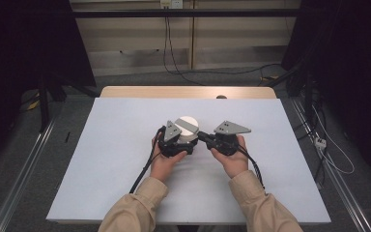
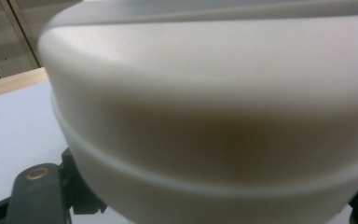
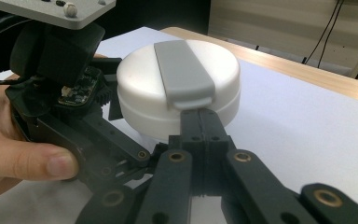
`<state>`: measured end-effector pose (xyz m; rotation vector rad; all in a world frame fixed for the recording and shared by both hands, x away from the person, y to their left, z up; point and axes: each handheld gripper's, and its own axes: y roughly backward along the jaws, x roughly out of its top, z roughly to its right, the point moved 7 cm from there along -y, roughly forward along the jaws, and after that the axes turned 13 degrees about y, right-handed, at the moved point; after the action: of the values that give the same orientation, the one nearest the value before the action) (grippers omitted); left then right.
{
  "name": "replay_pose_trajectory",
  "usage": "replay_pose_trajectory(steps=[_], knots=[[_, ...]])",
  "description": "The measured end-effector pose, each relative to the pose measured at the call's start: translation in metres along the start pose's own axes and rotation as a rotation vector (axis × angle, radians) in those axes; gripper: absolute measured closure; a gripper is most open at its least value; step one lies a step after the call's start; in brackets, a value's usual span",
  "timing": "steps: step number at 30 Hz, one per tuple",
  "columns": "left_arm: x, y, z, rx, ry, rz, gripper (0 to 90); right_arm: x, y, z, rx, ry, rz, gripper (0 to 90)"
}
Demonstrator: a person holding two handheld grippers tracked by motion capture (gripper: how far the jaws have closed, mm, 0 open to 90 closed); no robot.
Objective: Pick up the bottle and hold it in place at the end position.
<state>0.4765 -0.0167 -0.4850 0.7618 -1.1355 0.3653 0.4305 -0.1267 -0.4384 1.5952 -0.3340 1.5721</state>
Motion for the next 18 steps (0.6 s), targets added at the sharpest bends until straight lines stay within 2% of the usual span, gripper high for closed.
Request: replay_pose_trajectory(steps=[10, 14, 18], knots=[[0.0, 0.0, 0.001, 0.004, 0.009, 0.003, 18.7, 0.007, 0.001, -0.001, 0.011, -0.008, 0.018, 90.0], [0.0, 0.0, 0.001, 0.006, -0.001, 0.001, 18.7, 0.012, 0.002, 0.0, 0.018, -0.022, 0.039, 90.0], [0.0, 0.0, 0.001, 0.005, 0.0, 0.001, 18.8, 0.013, 0.002, 0.0, 0.02, -0.014, 0.037, 90.0]])
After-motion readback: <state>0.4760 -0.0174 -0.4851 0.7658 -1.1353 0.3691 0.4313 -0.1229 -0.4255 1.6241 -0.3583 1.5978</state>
